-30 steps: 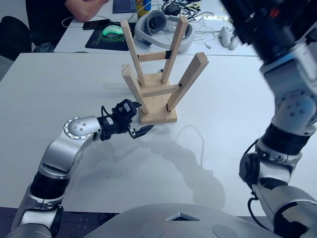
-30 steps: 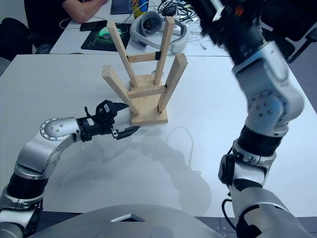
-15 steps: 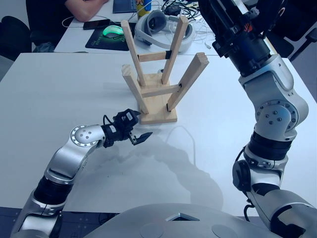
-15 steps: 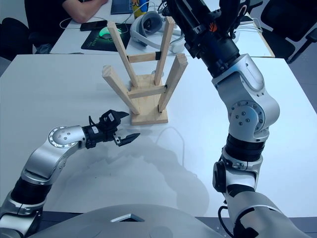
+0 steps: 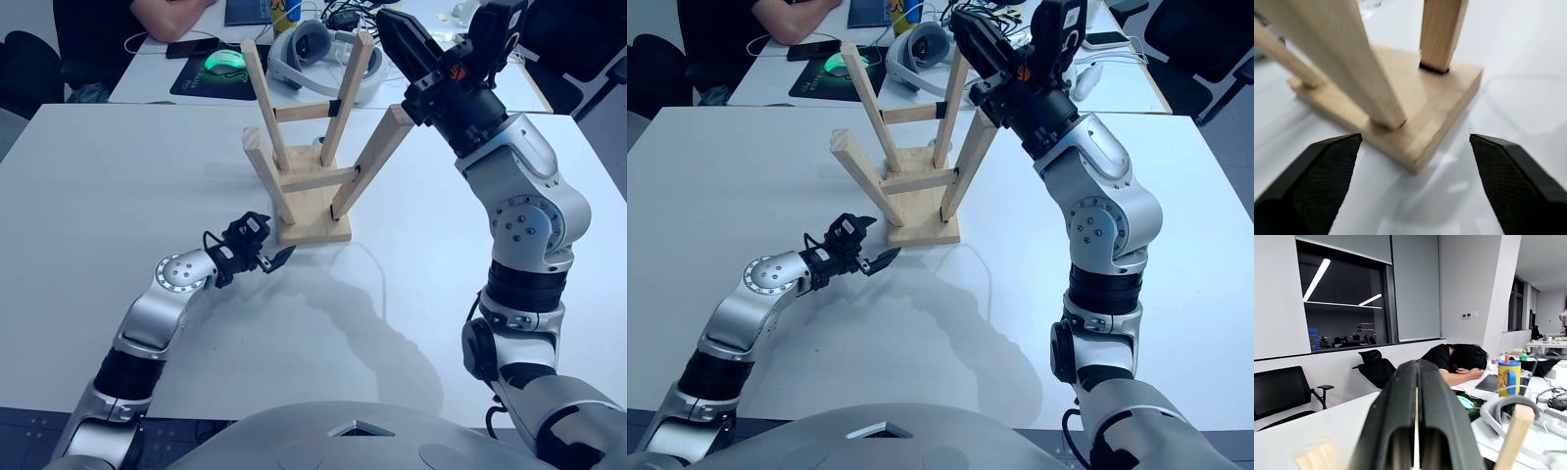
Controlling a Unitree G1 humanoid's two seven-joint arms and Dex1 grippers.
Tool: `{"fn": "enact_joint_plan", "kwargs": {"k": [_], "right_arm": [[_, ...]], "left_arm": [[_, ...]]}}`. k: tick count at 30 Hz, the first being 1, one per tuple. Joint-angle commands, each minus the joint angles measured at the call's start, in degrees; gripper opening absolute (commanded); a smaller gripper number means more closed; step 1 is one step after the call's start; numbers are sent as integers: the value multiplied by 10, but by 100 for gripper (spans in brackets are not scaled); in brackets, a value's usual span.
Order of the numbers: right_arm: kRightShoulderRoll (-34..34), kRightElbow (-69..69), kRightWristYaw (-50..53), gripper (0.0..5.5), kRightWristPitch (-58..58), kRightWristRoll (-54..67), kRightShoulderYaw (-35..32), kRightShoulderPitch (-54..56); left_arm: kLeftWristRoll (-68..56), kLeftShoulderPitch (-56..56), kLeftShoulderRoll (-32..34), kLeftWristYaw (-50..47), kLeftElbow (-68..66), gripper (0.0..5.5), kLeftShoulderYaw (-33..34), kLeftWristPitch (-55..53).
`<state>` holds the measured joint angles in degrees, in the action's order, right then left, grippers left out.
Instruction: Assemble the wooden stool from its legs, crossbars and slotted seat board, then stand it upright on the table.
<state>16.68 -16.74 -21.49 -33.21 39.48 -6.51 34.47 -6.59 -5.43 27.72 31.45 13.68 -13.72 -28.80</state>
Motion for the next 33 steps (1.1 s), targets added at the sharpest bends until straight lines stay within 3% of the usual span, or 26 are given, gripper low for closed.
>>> {"fn": "enact_joint_plan", "kwargs": {"k": [1, 11, 30, 33], "right_arm": [[-5, 8, -2, 0, 9, -1, -8, -4], [-11, 42, -21, 0, 14, -3, -3, -15], [-25, 60, -32, 0, 20, 1, 11, -13], [-35, 58, -30, 0, 3, 40, -9, -3]], "left_arm": [[14, 0, -12, -15, -46, 337, 9, 24], [17, -38, -12, 20, -122, 191, 23, 119], [38, -105, -49, 38, -239, 466, 22, 216], [39, -114, -55, 48, -256, 469, 20, 237]]}}
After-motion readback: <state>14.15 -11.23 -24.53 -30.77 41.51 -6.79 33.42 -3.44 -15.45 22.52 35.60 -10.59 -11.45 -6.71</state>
